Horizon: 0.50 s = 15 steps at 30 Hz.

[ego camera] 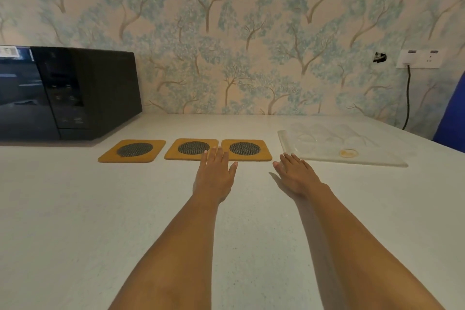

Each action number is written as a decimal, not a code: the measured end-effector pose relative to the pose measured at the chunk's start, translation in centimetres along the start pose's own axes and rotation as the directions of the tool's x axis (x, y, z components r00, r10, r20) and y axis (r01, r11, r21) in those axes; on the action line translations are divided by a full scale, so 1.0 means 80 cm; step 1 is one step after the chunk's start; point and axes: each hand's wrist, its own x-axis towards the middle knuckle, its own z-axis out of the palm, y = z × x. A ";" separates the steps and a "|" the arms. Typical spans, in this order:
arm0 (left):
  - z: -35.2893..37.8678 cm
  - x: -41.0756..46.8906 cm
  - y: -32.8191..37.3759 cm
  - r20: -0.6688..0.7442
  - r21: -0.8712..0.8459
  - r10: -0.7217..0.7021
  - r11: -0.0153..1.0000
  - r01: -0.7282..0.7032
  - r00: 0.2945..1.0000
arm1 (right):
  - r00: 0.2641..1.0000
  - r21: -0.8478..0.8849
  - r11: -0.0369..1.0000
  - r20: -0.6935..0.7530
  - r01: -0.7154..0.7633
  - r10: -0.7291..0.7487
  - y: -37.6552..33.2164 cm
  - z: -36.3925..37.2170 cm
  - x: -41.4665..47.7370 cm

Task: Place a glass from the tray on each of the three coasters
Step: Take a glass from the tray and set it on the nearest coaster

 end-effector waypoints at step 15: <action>-0.002 -0.015 -0.002 0.244 -0.151 -0.051 0.984 0.090 0.969 | 0.998 -0.079 0.997 0.066 -0.005 0.010 0.000 0.010 -0.009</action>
